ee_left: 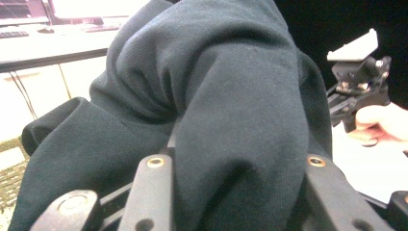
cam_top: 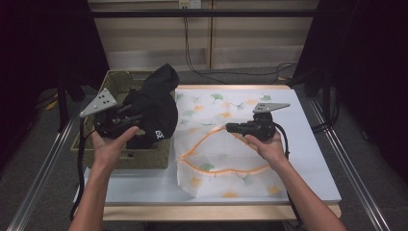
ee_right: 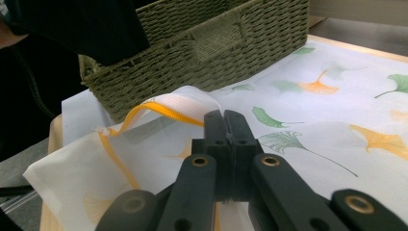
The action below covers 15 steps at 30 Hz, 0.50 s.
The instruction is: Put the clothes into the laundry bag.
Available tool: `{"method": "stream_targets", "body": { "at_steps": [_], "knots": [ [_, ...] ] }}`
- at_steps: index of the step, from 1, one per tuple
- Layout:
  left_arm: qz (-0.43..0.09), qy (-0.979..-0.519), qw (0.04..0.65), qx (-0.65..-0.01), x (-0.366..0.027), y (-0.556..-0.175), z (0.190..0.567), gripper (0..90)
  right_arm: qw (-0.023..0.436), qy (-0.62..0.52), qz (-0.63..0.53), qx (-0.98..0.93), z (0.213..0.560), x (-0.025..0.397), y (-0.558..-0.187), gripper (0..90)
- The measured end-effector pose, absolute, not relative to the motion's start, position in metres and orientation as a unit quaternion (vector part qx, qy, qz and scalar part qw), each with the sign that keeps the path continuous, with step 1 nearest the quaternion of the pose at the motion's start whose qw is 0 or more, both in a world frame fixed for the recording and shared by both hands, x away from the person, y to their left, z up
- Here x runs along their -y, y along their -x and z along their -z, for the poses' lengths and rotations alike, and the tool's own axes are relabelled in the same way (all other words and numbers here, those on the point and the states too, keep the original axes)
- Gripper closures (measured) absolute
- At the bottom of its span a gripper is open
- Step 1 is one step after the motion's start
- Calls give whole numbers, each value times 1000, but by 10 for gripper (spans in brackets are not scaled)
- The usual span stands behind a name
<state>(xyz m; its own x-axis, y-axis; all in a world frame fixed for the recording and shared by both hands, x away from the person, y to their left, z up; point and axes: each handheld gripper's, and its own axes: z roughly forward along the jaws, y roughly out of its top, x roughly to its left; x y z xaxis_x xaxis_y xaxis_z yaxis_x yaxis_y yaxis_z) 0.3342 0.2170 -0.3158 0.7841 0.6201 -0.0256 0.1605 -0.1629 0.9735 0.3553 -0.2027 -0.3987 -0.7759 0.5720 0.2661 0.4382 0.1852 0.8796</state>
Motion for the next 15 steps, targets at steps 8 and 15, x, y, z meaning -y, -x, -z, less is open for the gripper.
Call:
{"method": "stream_targets", "body": {
  "at_steps": [8,15],
  "knots": [
    [-182,-751,586,-246,-201,-329,316,640,65,-313,-546,-774,401,202,-356,900],
    [-165,-759,589,-222,-186,-323,313,640,64,-312,-545,-775,401,202,-356,900]
  ]
}}
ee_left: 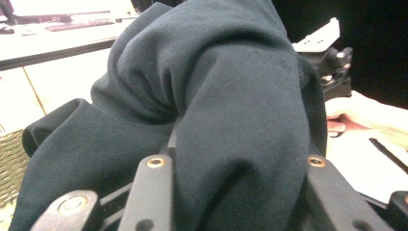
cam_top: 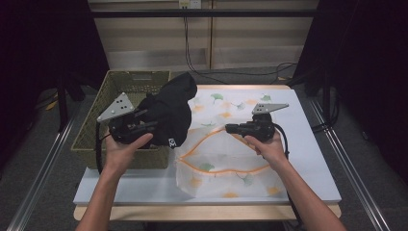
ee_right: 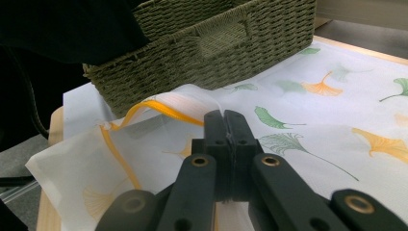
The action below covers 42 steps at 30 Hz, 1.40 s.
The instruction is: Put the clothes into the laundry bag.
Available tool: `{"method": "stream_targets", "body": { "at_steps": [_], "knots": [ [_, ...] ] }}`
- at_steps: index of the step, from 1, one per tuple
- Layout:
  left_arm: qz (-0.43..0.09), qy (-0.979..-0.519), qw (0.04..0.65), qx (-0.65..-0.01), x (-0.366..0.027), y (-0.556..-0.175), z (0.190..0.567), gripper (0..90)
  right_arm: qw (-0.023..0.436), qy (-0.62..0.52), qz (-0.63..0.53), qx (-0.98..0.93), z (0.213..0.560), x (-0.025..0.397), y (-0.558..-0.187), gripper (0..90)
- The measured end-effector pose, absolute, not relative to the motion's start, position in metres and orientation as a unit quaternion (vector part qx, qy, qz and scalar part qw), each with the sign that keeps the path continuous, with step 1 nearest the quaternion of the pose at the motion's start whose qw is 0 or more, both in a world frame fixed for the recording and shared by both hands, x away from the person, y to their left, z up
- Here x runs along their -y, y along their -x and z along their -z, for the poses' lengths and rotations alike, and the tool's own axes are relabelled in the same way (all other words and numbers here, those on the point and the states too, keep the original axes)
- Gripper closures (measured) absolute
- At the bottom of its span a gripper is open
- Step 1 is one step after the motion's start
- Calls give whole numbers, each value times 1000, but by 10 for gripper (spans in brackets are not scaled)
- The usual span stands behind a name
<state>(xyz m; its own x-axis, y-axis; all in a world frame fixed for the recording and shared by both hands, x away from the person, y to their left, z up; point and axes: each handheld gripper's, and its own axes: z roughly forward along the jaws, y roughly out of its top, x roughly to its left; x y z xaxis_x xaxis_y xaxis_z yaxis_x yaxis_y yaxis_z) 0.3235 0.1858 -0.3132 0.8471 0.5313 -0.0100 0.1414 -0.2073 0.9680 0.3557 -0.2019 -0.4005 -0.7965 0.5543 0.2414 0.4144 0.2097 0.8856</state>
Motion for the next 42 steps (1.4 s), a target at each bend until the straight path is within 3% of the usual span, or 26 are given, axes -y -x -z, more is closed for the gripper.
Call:
{"method": "stream_targets", "body": {
  "at_steps": [22,42],
  "knots": [
    [-113,-774,606,-148,-145,-292,304,639,46,-317,-546,-774,397,203,-357,900],
    [-54,-827,552,-88,-84,-274,342,632,45,-322,-547,-771,395,208,-359,900]
  ]
}}
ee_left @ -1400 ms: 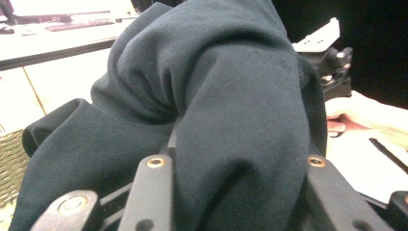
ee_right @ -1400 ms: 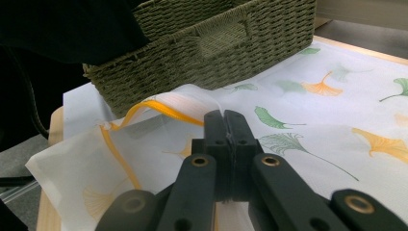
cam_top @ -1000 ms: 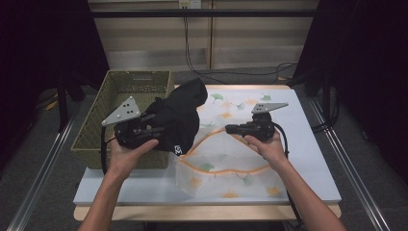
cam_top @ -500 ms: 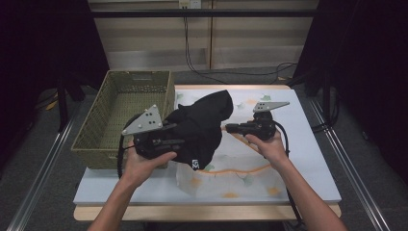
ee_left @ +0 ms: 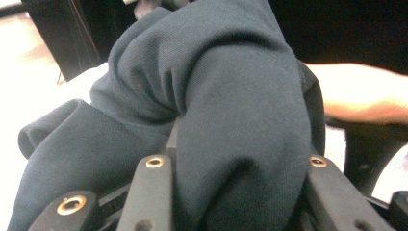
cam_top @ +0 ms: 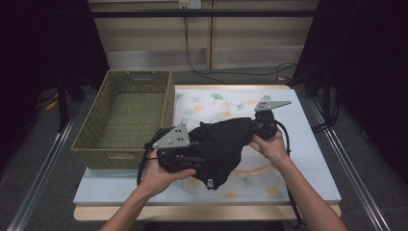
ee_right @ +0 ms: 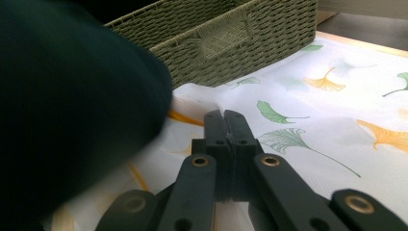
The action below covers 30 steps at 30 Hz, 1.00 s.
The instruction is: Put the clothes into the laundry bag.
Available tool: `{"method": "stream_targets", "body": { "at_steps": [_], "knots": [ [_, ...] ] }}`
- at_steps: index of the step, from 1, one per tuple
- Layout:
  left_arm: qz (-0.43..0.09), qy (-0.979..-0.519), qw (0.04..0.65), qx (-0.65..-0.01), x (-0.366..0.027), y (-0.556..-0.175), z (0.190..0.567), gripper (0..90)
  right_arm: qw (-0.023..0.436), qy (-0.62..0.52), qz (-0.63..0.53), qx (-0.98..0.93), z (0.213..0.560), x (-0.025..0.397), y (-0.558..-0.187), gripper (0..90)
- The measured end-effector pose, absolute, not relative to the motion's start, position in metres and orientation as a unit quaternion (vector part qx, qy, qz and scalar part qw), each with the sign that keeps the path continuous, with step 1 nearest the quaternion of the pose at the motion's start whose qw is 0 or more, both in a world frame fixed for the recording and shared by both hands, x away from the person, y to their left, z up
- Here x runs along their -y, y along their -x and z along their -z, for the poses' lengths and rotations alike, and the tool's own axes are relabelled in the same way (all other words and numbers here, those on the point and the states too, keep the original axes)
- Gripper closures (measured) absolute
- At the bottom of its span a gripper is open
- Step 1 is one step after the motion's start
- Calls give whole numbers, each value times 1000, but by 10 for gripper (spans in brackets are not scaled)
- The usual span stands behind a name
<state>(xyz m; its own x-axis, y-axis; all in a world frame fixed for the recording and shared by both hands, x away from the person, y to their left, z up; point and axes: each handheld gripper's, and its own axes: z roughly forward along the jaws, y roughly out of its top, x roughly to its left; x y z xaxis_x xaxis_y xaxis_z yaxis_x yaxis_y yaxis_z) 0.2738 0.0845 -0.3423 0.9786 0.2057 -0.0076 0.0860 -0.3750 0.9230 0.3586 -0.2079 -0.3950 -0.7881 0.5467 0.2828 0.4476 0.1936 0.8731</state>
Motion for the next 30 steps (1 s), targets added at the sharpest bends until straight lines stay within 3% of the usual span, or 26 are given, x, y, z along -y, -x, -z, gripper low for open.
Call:
{"method": "stream_targets", "body": {
  "at_steps": [21,30],
  "knots": [
    [-51,-894,434,-104,-39,-287,431,579,40,-310,-533,-786,400,196,-356,900],
    [-71,-899,417,-117,-33,-293,441,504,43,-308,-528,-791,402,191,-354,900]
  ]
}}
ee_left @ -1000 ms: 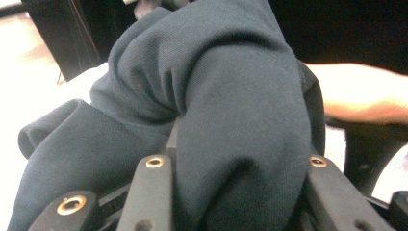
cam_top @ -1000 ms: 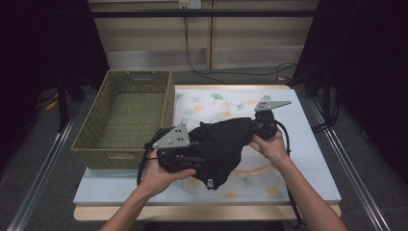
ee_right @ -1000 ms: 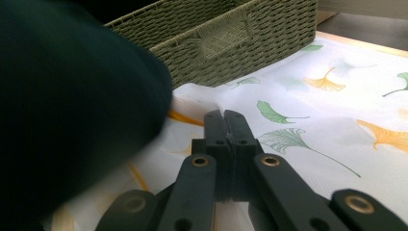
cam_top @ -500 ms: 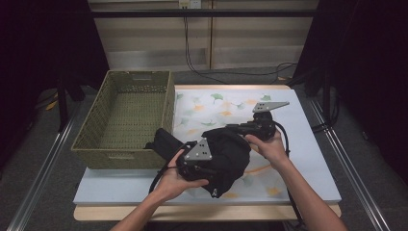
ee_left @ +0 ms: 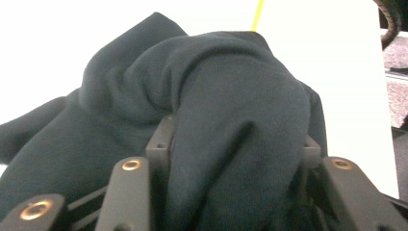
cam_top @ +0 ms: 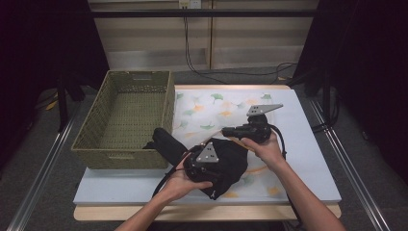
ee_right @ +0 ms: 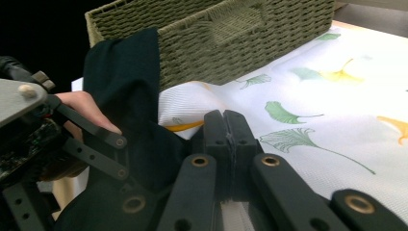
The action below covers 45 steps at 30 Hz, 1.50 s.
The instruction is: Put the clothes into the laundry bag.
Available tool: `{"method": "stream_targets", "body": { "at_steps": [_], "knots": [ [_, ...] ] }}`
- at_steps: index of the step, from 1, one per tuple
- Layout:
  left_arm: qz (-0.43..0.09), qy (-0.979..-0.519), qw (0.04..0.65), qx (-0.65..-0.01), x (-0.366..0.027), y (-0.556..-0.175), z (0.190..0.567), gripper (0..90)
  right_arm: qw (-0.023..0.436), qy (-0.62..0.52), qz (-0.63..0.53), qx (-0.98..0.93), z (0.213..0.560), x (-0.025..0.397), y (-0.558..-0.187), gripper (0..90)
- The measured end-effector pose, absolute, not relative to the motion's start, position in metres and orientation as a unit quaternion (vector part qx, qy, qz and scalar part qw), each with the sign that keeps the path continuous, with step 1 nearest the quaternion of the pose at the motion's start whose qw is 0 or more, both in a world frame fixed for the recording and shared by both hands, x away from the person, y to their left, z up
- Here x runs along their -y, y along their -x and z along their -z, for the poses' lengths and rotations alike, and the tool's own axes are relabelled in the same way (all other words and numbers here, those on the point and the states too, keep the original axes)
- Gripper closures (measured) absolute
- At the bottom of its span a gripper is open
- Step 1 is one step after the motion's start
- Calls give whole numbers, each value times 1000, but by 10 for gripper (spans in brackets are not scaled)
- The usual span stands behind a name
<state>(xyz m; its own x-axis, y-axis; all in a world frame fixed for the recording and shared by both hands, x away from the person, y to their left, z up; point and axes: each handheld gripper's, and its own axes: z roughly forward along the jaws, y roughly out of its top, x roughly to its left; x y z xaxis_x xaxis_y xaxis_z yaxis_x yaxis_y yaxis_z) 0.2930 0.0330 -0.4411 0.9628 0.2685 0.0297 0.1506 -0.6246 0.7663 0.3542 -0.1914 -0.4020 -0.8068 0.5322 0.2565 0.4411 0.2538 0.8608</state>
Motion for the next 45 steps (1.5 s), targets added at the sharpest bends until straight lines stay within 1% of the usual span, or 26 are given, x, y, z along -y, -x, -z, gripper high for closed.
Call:
{"method": "stream_targets", "body": {
  "at_steps": [1,3,7,9,12,13,16,17,21,23,26,31,32,33,35,38,40,43,44,45],
  "knots": [
    [-75,-898,417,-117,-32,-294,442,503,42,-308,-528,-790,402,192,-354,900],
    [-60,-894,425,-132,-30,-295,446,472,43,-308,-528,-790,402,193,-355,900],
    [-50,-898,416,-136,-30,-296,445,355,40,-309,-527,-790,403,192,-355,900],
    [-29,-896,423,-132,-31,-298,445,301,37,-310,-525,-792,405,192,-355,900],
    [-22,-893,428,-139,-33,-299,439,226,37,-312,-523,-792,407,191,-356,900],
    [-16,-888,438,-138,-34,-300,438,208,37,-313,-523,-792,406,192,-356,900],
    [-11,-883,451,-130,-42,-297,426,211,39,-310,-525,-792,407,193,-356,900],
    [-7,-881,455,-128,-43,-297,423,232,37,-312,-524,-792,406,193,-356,900],
    [-20,-873,470,-131,-54,-294,407,236,34,-312,-525,-791,407,193,-357,900],
    [-35,-867,479,-131,-62,-293,399,264,34,-312,-525,-791,407,194,-356,900],
    [-69,-844,512,-144,-78,-290,392,316,33,-312,-525,-791,406,194,-356,900],
    [-78,-841,505,-175,-104,-297,395,368,28,-311,-524,-792,407,194,-357,900],
    [-80,-841,505,-178,-109,-297,395,389,30,-311,-524,-792,407,194,-356,900],
    [-93,-834,512,-186,-117,-297,395,426,30,-311,-525,-792,406,194,-356,900],
    [-94,-830,516,-191,-128,-300,394,519,32,-311,-526,-791,406,195,-357,900],
    [-105,-821,520,-211,-145,-301,388,524,31,-311,-525,-792,407,194,-357,900],
    [-121,-819,513,-227,-159,-302,383,499,32,-311,-525,-792,407,194,-357,900],
    [-132,-812,514,-244,-174,-304,382,475,33,-311,-524,-793,406,194,-357,900],
    [-135,-811,509,-254,-178,-305,383,444,33,-310,-524,-792,406,194,-356,900],
    [-139,-812,505,-259,-183,-305,383,373,33,-309,-525,-792,406,194,-356,900]
  ]
}}
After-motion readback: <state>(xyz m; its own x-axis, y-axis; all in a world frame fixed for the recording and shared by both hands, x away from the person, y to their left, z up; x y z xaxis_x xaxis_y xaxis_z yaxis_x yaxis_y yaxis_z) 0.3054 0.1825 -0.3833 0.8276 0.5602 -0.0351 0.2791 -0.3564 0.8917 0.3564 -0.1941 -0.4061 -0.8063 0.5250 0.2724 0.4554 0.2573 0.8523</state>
